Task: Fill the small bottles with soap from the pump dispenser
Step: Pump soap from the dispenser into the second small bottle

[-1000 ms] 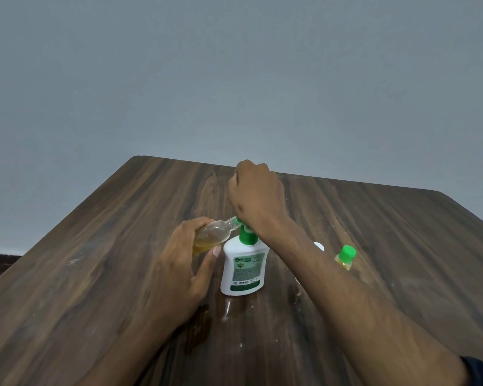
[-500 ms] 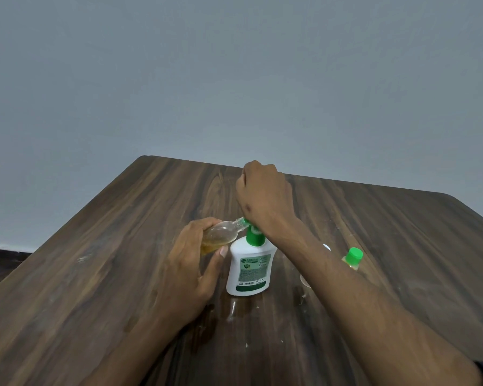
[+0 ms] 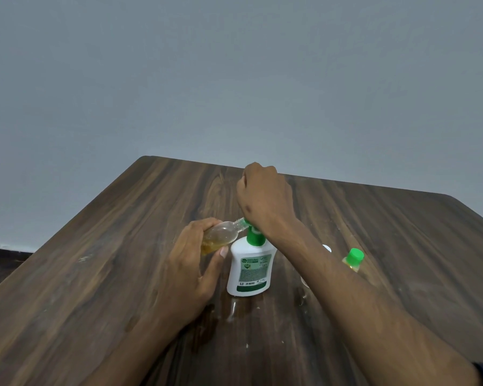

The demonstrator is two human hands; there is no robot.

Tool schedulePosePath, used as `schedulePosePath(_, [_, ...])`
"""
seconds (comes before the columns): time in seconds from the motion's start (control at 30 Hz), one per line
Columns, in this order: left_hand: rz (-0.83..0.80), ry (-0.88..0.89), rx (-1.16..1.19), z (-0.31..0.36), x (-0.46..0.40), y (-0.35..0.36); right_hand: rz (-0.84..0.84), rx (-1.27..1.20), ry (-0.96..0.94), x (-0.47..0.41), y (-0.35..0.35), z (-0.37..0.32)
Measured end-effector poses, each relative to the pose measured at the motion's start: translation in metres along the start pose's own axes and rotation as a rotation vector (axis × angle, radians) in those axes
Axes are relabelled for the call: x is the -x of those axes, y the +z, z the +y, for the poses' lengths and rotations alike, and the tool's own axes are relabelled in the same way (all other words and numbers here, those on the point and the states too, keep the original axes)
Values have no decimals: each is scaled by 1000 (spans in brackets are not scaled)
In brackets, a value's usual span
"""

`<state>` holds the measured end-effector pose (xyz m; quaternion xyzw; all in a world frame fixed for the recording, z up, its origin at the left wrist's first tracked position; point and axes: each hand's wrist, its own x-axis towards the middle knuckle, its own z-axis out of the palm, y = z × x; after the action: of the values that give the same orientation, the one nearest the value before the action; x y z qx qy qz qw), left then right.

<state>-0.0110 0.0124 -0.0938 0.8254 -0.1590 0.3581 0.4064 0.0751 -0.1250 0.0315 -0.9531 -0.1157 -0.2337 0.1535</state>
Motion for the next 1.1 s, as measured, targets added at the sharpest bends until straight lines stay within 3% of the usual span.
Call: schedulePosePath(1.1, [8,8,17,2,0,1,-5,9,5,2,-3,-1])
